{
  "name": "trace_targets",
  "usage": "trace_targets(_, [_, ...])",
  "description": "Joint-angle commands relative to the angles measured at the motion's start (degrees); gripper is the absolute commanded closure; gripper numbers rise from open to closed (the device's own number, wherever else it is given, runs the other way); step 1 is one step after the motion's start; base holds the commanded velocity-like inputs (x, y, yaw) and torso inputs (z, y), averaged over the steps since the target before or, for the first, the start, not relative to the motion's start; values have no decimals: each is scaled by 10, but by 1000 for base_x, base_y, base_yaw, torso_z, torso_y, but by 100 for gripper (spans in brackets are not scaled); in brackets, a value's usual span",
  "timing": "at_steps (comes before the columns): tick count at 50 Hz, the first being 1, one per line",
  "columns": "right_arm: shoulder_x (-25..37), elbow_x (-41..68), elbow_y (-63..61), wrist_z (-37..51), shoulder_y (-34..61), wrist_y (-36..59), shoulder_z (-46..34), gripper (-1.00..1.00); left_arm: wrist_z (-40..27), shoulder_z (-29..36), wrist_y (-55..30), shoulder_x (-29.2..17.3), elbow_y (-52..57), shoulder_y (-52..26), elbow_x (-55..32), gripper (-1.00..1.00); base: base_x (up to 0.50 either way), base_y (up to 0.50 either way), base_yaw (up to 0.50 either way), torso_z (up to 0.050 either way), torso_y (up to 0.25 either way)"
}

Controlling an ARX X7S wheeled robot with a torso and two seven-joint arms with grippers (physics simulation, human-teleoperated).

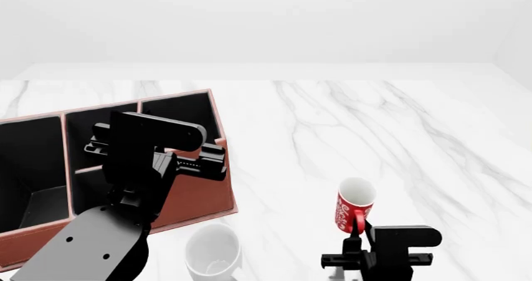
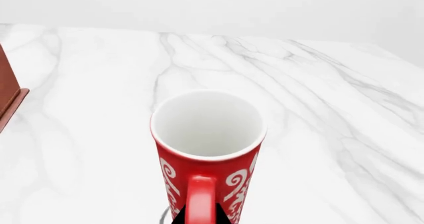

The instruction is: Pick up the red mug and place it to the right of the caddy.

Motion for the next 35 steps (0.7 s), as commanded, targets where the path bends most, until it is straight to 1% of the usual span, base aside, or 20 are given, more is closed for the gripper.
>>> trace_targets(1, [12, -27, -67, -27, 41, 5, 9, 100, 13, -12, 3, 9, -2, -1, 8, -100, 0, 0, 0, 0, 0])
trace_targets(5, [20, -13, -81, -53, 84, 27, -2, 100, 13, -13, 3, 9, -3, -3, 7, -100, 0, 0, 0, 0, 0])
trace_targets(7, [17, 6, -72, -68, 120, 59, -5, 100, 13, -13, 2, 8, -3, -4, 6, -100, 0, 0, 0, 0, 5])
trace_targets(9, [13, 6, -56, -75, 143, 65, -14, 100, 13, -14, 2, 8, -1, -4, 5, -100, 0, 0, 0, 0, 0])
trace_targets(12, [1, -1, -13, -90, 184, 63, -38, 100, 12, -14, 4, 8, -3, -4, 4, -100, 0, 0, 0, 0, 0])
trace_targets(17, [-42, -24, 111, -115, 266, 45, -88, 100, 11, -11, 1, 7, -5, -8, 3, -100, 0, 0, 0, 0, 0])
trace_targets(19, [-53, -16, 138, -136, 284, 46, -100, 100, 10, -10, -1, 7, -4, -10, 2, -100, 0, 0, 0, 0, 0])
trace_targets(25, [-108, -41, 285, -140, 342, -11, -135, 100, 10, -7, 1, 5, -8, -13, 2, -100, 0, 0, 0, 0, 0])
trace_targets(31, [-141, -41, 398, -137, 380, -65, -150, 100, 9, -5, 2, 5, -10, -13, 1, -100, 0, 0, 0, 0, 2])
trace_targets(34, [-148, 2, 482, -116, 414, -121, -199, 100, 8, -4, 1, 4, -10, -14, 0, -100, 0, 0, 0, 0, 0])
trace_targets(35, [-148, 36, 515, -108, 430, -146, -228, 100, 8, -4, 1, 4, -9, -14, 0, -100, 0, 0, 0, 0, 0])
